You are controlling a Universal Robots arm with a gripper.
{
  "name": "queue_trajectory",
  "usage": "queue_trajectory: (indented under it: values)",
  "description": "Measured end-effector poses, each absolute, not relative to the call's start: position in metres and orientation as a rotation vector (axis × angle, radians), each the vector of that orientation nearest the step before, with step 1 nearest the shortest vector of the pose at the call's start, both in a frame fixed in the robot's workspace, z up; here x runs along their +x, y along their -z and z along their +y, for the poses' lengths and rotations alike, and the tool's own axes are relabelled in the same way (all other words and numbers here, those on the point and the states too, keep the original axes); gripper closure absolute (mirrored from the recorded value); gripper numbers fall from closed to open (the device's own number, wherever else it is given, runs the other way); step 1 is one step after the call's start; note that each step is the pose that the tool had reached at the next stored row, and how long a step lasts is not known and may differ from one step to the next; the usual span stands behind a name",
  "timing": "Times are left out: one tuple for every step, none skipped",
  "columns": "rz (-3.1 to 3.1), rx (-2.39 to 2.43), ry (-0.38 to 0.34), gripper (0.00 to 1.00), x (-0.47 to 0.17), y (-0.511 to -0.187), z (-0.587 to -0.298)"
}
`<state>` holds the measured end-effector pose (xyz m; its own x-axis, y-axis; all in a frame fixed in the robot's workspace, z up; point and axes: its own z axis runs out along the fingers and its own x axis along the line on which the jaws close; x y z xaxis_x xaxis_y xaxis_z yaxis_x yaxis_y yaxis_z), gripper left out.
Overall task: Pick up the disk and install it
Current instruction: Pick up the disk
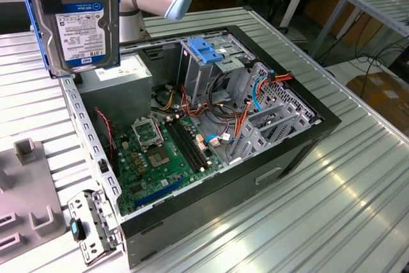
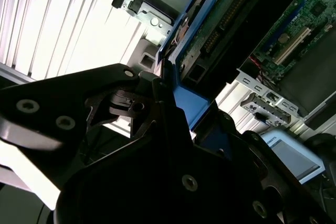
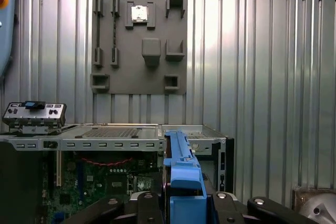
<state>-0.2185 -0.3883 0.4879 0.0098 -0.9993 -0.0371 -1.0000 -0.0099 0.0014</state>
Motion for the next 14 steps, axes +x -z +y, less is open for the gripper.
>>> queue_trajectory:
  values:
    - [2.193,-2.214,-0.043,0.63,-0.217,-0.488,-0.388]
    - [2.193,-2.214,-0.043,0.63,-0.216,-0.488,-0.389]
    - [2.193,-2.214,-0.043,0.63,-0.215,-0.488,-0.389]
    - [2.193,-2.214,-0.043,0.63,-0.214,-0.488,-0.389]
    - [2.193,-2.214,-0.043,0.63,-0.213,-0.488,-0.389]
    - [2.193,-2.214,-0.043,0.63,-0.212,-0.488,-0.389]
    - [2.193,-2.214,-0.043,0.63,-0.211,-0.488,-0.389]
    - [2.193,-2.214,-0.043,0.63,-0.209,-0.488,-0.389]
    - [2.193,-2.214,-0.043,0.63,-0.207,-0.488,-0.389]
    - [2.193,-2.214,-0.043,0.63,-0.205,-0.488,-0.389]
    - [2.193,-2.214,-0.043,0.63,-0.203,-0.488,-0.390]
    - [2.193,-2.214,-0.043,0.63,-0.200,-0.488,-0.390]
    - [2.193,-2.214,-0.043,0.63,-0.198,-0.488,-0.390]
    - [2.193,-2.214,-0.043,0.63,-0.197,-0.488,-0.390]
